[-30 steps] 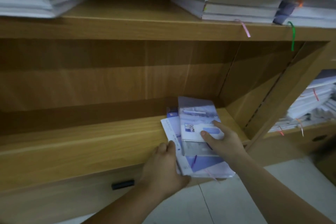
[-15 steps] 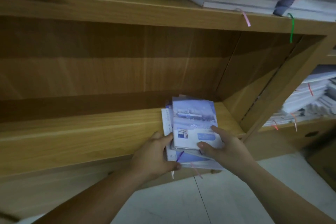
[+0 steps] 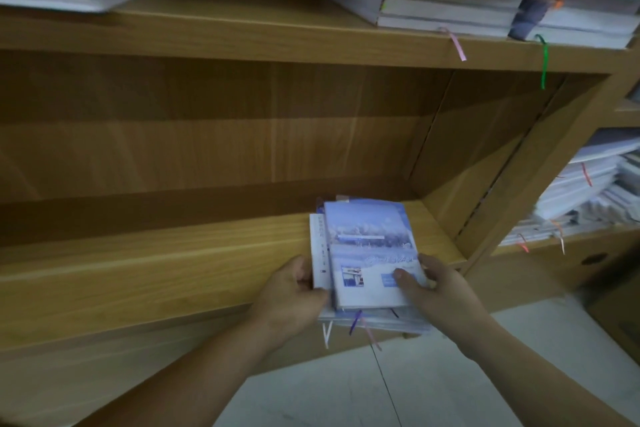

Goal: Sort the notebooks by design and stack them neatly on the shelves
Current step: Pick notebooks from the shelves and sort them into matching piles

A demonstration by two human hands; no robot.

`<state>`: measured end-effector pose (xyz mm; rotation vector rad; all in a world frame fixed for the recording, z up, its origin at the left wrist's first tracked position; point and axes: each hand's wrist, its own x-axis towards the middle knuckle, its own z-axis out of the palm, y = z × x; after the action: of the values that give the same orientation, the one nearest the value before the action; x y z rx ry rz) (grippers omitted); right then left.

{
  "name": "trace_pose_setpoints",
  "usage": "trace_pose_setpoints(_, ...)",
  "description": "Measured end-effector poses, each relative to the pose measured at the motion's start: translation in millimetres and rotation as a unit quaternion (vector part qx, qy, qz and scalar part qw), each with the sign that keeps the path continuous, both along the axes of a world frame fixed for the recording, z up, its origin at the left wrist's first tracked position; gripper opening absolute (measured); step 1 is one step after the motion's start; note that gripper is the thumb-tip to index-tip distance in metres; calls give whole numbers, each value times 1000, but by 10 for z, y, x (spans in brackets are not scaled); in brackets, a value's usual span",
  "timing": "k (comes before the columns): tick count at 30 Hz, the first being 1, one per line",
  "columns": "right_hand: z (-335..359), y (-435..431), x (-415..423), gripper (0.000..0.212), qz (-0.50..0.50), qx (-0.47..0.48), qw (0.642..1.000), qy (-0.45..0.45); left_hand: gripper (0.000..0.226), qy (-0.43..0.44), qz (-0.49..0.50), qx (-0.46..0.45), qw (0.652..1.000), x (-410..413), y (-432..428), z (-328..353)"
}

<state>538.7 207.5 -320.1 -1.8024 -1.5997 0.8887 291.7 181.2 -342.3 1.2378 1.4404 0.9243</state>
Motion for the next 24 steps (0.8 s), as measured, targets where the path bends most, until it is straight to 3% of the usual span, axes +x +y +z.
trace_pose_setpoints(2, -29, 4, -11, 28, 8, -10, 1000, 17, 12, 42, 42, -11, 998, 61, 10, -16)
trace_pose_setpoints(6, -33, -5, -49, 25, 7, -10, 999, 42, 43, 169, -1, -6, 986, 195, -13, -165)
trace_pose_setpoints(10, -45, 26, 24, 31, -21, -14, 997, 72, 70, 239, -40, -20, 970, 245, 35, -72)
trace_pose_setpoints(14, -75, 21, 88, 39, -32, -37, 985, 164, 67, 303, -62, 25, 951, 261, 24, 34)
trace_pose_setpoints(18, -101, 45, 91, 41, -23, -48, 984, 169, 64, 253, -43, 42, 966, 289, -28, 86)
trace_pose_setpoints(21, -64, 36, 102, 46, -19, -49, 984, 168, 36, 98, -12, -2, 995, 179, 27, -22)
trace_pose_setpoints(24, -22, -12, 135, 52, -3, -57, 979, 194, 18, 117, 76, 8, 990, 82, 60, -97)
